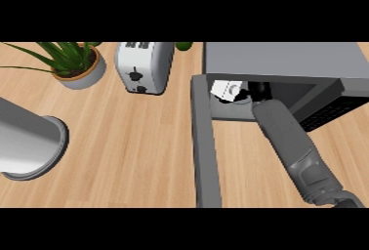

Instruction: Pick up the milk, place it into the microwave and close the microwave

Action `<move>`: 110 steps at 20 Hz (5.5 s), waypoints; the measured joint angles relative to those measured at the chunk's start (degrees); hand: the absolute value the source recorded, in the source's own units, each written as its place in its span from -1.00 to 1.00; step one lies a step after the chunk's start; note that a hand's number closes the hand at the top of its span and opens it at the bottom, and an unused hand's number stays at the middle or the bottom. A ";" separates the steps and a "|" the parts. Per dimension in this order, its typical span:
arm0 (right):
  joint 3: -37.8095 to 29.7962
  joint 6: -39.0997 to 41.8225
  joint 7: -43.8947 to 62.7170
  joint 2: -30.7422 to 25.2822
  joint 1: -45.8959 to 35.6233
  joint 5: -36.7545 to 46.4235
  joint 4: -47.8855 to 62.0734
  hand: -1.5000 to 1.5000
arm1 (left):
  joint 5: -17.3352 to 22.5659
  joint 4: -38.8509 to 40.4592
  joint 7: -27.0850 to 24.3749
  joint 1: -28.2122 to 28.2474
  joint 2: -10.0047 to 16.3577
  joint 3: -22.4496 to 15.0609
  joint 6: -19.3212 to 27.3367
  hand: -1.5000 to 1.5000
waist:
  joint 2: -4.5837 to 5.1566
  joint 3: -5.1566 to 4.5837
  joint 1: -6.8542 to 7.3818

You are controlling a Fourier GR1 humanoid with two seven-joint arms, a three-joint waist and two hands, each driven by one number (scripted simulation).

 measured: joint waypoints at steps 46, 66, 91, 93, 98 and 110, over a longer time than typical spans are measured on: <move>-4.52 -10.94 -6.95 -6.43 -10.44 4.35 18.99 -1.00 | -9.06 6.88 -2.15 -7.62 0.70 -10.06 -6.86 -1.00 | 2.43 0.12 3.97; -14.64 18.22 -18.23 -3.01 -0.40 -7.06 17.56 -1.00 | -12.98 5.44 1.05 -9.16 -4.24 -22.53 -6.93 1.00 | -0.23 -0.29 -1.07; -7.36 30.34 -16.97 -1.75 40.71 -10.26 -20.63 -1.00 | -36.22 16.08 -5.87 -18.01 -5.13 -53.29 7.61 1.00 | -1.46 -0.52 -4.99; -6.75 31.66 -16.07 -2.36 44.56 -10.89 -25.55 -1.00 | -38.27 20.36 -7.21 -20.55 -5.13 -55.99 9.33 1.00 | -1.39 -0.52 -5.09; -6.57 34.17 -14.96 -5.07 52.80 -12.38 -36.16 -1.00 | -44.51 31.28 -12.71 -24.22 -5.10 -63.97 14.55 1.00 | -1.28 -0.53 -5.08; -6.21 43.28 -10.20 -9.84 65.76 -19.15 -59.73 -1.00 | -40.93 61.29 -32.22 -37.23 -4.93 -79.33 39.49 1.00 | -0.88 -0.59 -6.17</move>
